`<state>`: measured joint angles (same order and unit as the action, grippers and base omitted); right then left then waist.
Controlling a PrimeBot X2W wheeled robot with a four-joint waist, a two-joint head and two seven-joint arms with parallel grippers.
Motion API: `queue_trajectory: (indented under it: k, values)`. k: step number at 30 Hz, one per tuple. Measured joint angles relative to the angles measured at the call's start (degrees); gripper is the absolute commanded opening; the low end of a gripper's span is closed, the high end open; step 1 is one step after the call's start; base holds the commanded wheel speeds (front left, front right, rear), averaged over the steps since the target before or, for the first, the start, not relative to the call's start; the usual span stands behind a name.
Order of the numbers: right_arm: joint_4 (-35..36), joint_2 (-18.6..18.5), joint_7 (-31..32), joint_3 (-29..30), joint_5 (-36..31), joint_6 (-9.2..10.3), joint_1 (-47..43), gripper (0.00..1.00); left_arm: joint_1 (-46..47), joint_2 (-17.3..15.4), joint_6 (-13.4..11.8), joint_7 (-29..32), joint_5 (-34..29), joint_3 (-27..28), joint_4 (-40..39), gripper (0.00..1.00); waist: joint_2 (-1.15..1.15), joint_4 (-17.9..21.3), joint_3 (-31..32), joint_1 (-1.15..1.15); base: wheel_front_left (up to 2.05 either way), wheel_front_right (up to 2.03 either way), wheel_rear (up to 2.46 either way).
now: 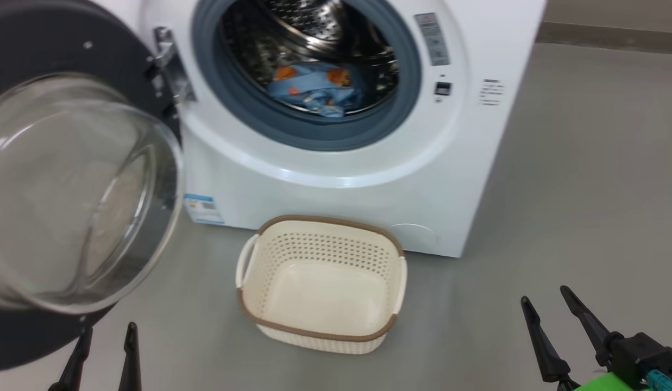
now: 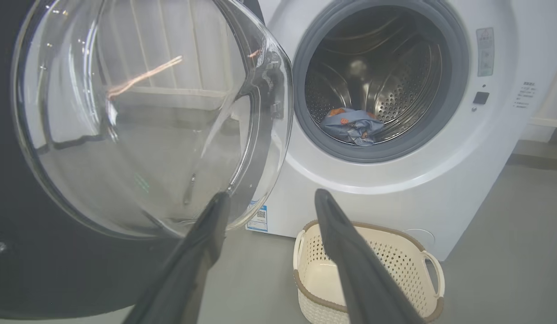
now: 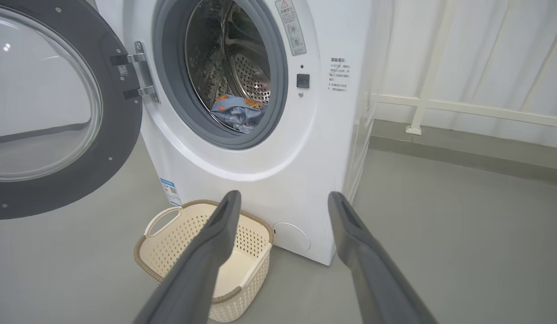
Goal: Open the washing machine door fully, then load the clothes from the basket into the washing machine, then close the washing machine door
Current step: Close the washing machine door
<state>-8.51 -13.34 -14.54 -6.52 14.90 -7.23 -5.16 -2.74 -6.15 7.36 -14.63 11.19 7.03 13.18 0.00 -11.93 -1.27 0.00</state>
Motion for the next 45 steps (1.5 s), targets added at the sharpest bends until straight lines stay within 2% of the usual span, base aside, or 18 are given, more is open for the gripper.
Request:
queue_trajectory:
  k: [22, 29, 38, 39, 40, 42, 45]
  values:
    - [-0.4, -1.4, 0.0, -5.7, 0.0, 0.00, 5.4, 1.00, -0.2, 2.8, 0.0, 0.0, 0.4, 3.8, -1.8, 1.00, 0.00, -17.6, -2.4, 0.00, 0.00, 0.00, 0.00]
    - [-1.7, -2.6, 0.0, -8.3, 0.2, 0.00, 8.3, 1.00, -1.1, 3.6, 0.0, 0.0, 0.5, 5.7, -3.2, 1.00, 0.00, -19.1, -3.9, 0.00, 0.00, 0.00, 0.00]
    - [-2.1, -3.0, 0.0, -9.3, 1.4, 0.00, 8.9, 1.00, -1.1, 4.0, 0.0, 0.0, 0.4, 6.6, -4.4, 1.00, 0.00, -19.3, -4.2, 0.00, 0.00, 0.00, 0.00]
    - [-2.1, -3.0, 0.0, -9.3, 1.7, 0.00, 8.9, 1.00, -1.1, 4.0, 0.0, 0.0, 0.5, 6.6, -4.7, 0.94, 0.00, -19.2, -4.3, 0.00, 0.00, 0.00, 0.00]
    - [-2.1, -3.0, 0.0, -9.3, 1.8, 0.00, 8.9, 1.00, -1.1, 4.0, 0.0, 0.0, 1.1, 6.7, -5.2, 0.49, 0.00, -19.2, -4.3, 0.00, 0.00, 0.00, 0.00]
    - [-2.1, -3.0, 0.0, -9.2, 1.8, 0.00, 8.9, 1.00, -0.9, 4.1, 0.0, 0.0, 2.7, 6.9, -6.6, 0.00, 0.00, -19.2, -4.4, 0.00, 0.00, 0.00, 0.00]
    - [-2.1, -3.0, 0.0, -8.8, 1.8, 0.00, 8.9, 1.00, 0.7, 3.7, 0.0, 0.0, 5.2, 7.4, -9.0, 0.00, 0.00, -19.2, -4.7, 0.00, 0.00, 0.00, 0.00]
